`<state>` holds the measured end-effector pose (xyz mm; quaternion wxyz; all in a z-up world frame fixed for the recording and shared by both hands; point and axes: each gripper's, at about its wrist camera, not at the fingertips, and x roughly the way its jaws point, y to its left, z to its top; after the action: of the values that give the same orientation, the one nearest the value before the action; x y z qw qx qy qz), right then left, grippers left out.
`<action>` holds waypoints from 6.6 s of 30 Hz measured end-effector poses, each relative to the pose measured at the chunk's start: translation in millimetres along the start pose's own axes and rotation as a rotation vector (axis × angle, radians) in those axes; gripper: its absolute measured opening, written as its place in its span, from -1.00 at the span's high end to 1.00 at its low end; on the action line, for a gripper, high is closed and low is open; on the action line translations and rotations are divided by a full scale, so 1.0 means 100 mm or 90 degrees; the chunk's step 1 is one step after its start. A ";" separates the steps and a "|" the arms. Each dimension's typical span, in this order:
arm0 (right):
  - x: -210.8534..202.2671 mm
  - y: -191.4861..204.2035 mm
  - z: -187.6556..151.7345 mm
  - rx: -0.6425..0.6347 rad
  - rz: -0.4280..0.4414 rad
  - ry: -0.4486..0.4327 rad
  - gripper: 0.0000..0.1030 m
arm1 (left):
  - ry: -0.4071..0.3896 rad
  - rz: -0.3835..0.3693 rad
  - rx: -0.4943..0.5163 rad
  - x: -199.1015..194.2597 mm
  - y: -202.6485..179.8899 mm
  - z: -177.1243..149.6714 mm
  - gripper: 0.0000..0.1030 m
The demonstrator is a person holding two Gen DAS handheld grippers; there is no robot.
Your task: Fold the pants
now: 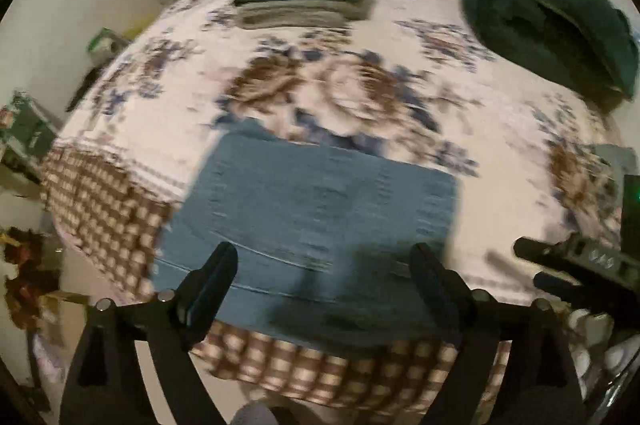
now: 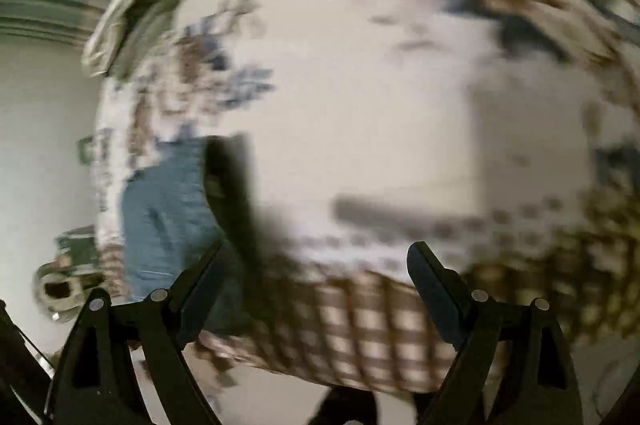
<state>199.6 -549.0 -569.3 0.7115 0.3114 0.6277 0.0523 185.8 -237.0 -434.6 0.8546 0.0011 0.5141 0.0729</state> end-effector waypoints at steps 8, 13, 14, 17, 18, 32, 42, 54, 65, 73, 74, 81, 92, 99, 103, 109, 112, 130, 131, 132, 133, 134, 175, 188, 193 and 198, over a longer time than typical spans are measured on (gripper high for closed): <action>0.89 0.46 0.04 0.044 0.102 0.103 -0.78 | 0.080 0.132 0.016 0.85 0.62 0.10 -0.69; 1.18 0.58 -0.12 0.051 0.117 0.116 0.29 | 0.095 0.141 0.022 1.03 0.74 0.05 -0.69; 1.14 0.63 -0.16 0.042 0.103 0.108 0.46 | 0.101 0.140 0.024 1.05 0.74 0.03 -0.69; 0.92 0.70 -0.26 0.022 0.106 0.084 0.73 | 0.116 0.132 0.022 1.07 0.78 -0.01 -0.69; 0.82 0.68 -0.28 0.025 0.103 0.077 0.74 | 0.120 0.126 0.020 1.08 0.79 -0.03 -0.69; 0.72 0.64 0.07 0.039 0.058 0.075 -0.22 | 0.138 -0.002 -0.037 1.39 1.06 0.70 -0.69; 0.86 0.64 0.21 0.066 0.014 0.021 0.81 | 0.238 -0.069 -0.011 2.35 1.23 1.14 -1.00; 0.17 0.53 -0.82 0.190 0.033 -0.009 -0.43 | 0.208 -0.238 -0.057 1.49 1.73 0.56 -0.99; 1.28 0.54 -1.55 0.348 0.218 -0.018 -0.77 | 0.270 -0.328 -0.103 1.93 1.90 0.11 -0.99; 1.43 0.81 -1.33 0.328 0.256 -0.041 -0.76 | 0.269 -0.367 -0.113 1.98 1.96 0.13 -0.99; 1.36 0.87 -1.31 0.311 0.270 -0.055 -0.70 | 0.268 -0.371 -0.114 1.98 1.97 0.13 -0.99; 1.56 0.90 -1.29 0.301 0.225 -0.023 -0.23 | 0.256 -0.373 -0.104 1.99 1.83 0.17 -0.91; 1.03 1.32 -1.33 0.245 0.205 -0.087 0.30 | 0.189 -0.446 -0.078 1.42 1.85 0.45 0.64; 0.34 1.82 -1.16 0.175 0.207 -0.098 0.33 | 0.142 -0.458 -0.090 0.95 2.13 0.97 0.66; 0.11 2.27 -0.88 0.141 0.218 -0.112 0.33 | 0.114 -0.457 -0.107 0.82 2.25 1.45 0.66; 0.01 3.02 0.02 0.093 0.265 -0.137 0.33 | 0.054 -0.443 -0.134 0.82 2.41 2.58 0.66; 0.07 3.41 0.64 0.069 0.289 -0.145 0.33 | 0.021 -0.433 -0.137 0.94 2.45 3.30 0.66; 1.67 4.91 4.17 -0.043 0.255 -0.187 0.33 | 0.020 -0.380 -0.132 3.29 2.44 5.78 0.56; 1.75 4.88 4.20 -0.046 0.241 -0.174 0.30 | 0.024 -0.383 -0.135 3.31 2.46 5.76 0.53; 1.82 4.83 4.20 -0.046 0.232 -0.161 0.23 | 0.028 -0.381 -0.137 3.31 2.48 5.74 0.45; 1.86 4.78 4.20 -0.045 0.230 -0.153 0.20 | 0.031 -0.377 -0.136 3.29 2.49 5.74 0.43; 1.88 4.73 4.20 -0.042 0.226 -0.146 0.08 | 0.039 -0.371 -0.134 3.24 2.50 5.72 0.42; -2.56 6.18 0.11 -0.265 -0.262 -0.504 -0.99 | -0.240 -0.089 0.052 -1.71 2.54 3.80 -0.78; -3.65 6.16 -1.48 -0.290 -0.228 -0.565 -0.99 | -0.296 -0.102 0.048 -2.79 2.64 3.03 -0.78; -3.96 6.10 -1.83 -0.303 -0.231 -0.584 -1.00 | -0.308 -0.104 0.034 -3.03 2.66 2.84 -0.78; -4.16 6.02 -2.02 -0.305 -0.221 -0.589 -1.00 | -0.314 -0.107 0.032 -3.16 2.66 2.71 -1.00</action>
<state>117.4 -184.7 91.7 0.9623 0.0230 0.2625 -0.0668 245.4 6.4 -9.0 0.9570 -0.0024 0.2898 -0.0135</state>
